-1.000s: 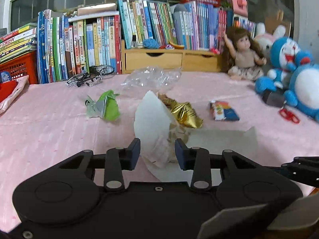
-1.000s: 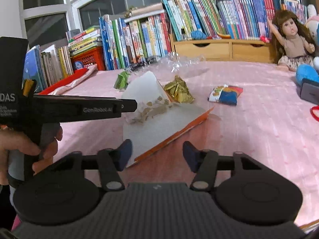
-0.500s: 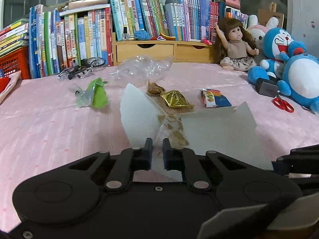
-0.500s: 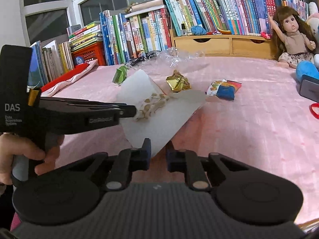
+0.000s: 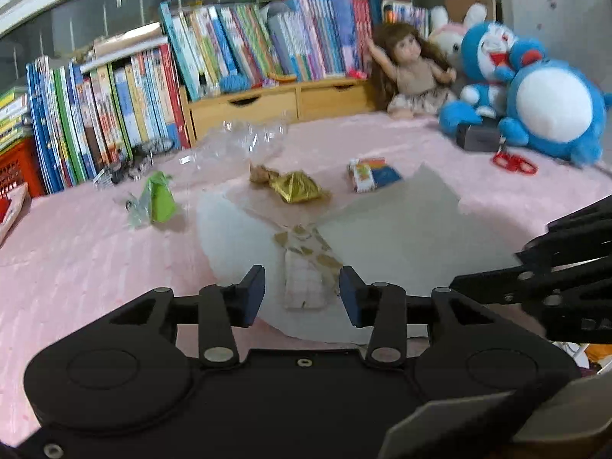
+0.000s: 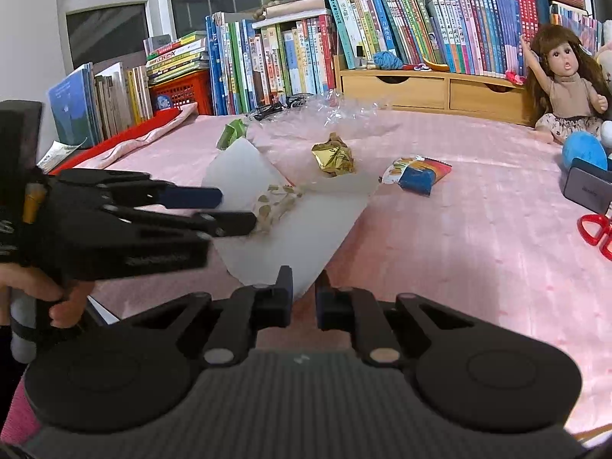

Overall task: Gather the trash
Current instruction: 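Grasp the white paper with the left tool while the right tool grasps its crumb-covered edge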

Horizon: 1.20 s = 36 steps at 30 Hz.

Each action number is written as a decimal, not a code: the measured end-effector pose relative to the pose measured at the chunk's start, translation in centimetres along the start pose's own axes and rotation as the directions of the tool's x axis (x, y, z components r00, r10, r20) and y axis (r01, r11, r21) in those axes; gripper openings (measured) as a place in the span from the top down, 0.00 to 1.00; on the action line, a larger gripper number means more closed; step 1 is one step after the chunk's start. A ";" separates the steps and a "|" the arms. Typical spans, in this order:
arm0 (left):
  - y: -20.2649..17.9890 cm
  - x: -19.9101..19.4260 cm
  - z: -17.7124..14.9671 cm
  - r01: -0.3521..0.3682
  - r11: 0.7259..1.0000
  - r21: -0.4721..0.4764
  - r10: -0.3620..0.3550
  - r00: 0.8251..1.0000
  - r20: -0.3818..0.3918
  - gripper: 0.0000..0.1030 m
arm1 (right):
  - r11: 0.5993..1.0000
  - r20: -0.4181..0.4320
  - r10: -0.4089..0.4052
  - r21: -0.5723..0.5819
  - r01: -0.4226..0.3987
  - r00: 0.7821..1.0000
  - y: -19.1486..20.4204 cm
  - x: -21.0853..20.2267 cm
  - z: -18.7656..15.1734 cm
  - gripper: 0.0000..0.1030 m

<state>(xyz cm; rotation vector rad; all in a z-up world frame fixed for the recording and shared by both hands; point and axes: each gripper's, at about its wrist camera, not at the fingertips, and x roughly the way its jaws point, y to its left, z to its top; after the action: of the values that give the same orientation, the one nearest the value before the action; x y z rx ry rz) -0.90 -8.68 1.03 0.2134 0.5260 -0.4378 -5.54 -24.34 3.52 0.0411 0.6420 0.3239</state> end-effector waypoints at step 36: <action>-0.4 -1.1 -1.0 0.005 0.999 -0.043 -0.005 1.000 0.003 0.77 | 0.991 0.111 -0.116 -0.061 0.123 0.987 0.4 -2.8 1.5 0.50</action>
<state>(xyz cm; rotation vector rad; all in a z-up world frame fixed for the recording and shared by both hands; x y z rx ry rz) -2.38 -8.31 0.74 0.1696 0.5328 -0.4313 -6.89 -24.74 6.39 -0.0447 0.5246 0.2256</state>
